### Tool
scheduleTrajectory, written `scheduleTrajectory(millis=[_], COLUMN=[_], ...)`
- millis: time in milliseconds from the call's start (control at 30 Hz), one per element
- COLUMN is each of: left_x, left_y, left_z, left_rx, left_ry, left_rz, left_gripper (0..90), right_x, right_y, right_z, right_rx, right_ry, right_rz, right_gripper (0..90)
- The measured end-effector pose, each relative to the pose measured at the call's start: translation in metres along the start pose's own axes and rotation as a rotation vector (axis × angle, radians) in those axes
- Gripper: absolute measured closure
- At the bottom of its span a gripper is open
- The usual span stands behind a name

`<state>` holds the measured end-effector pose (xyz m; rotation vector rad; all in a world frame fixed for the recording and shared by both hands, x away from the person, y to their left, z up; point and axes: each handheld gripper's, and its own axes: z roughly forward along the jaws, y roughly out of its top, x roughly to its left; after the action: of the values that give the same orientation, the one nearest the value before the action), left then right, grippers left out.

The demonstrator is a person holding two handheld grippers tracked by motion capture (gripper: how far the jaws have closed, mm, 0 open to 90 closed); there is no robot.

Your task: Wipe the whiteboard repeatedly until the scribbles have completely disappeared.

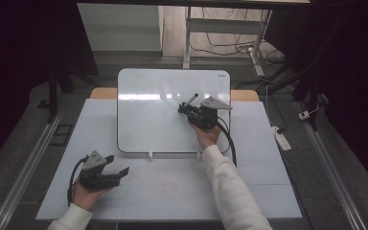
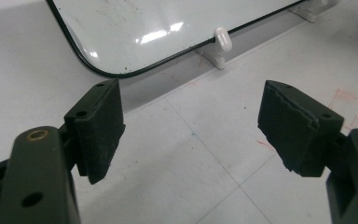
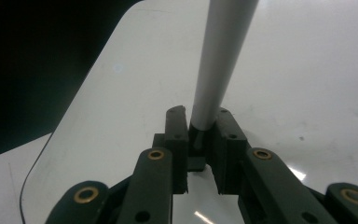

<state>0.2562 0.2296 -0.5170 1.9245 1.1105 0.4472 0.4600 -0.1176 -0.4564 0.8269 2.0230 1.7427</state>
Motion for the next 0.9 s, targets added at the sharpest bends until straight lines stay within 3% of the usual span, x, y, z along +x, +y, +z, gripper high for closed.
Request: scheduleTrajectory(millis=[133,200,333,433,533,600,733,900], left_x=[0.000,0.001,0.001,0.000,0.000,0.001,0.000,0.000], left_y=[0.000,0.000,0.000,0.000,0.000,0.000,0.000,0.000], left_z=[-0.001,0.000,0.001,-0.001,-0.001,0.001,0.001,-0.001], left_rx=[-0.006,-0.003,0.000,-0.005,-0.006,0.000,-0.001,-0.008], left_ry=[0.001,-0.002,0.000,0.002,0.002,0.000,0.001,0.001], left_rz=[-0.003,-0.003,-0.002,-0.001,-0.005,-0.003,0.000,-0.006], left_gripper=[23.9,23.9,23.9,23.9,23.9,23.8,23.8,23.8], right_x=[-0.015,-0.015,-0.001,-0.009,-0.022,-0.019,-0.005,-0.018], right_y=[0.006,0.005,0.000,0.004,0.006,0.005,-0.001,0.004], right_z=[-0.011,-0.013,-0.006,-0.012,-0.023,-0.023,-0.014,-0.021], right_rx=[-0.037,-0.045,0.015,0.007,-0.025,-0.022,0.023,-0.014], right_ry=[-0.056,-0.059,-0.021,-0.042,-0.076,-0.077,-0.029,-0.067], right_rz=[0.035,0.044,-0.007,0.003,0.048,0.043,0.003,0.033], right_gripper=[78.3,78.3,78.3,78.3,78.3,78.3,78.3,78.3])
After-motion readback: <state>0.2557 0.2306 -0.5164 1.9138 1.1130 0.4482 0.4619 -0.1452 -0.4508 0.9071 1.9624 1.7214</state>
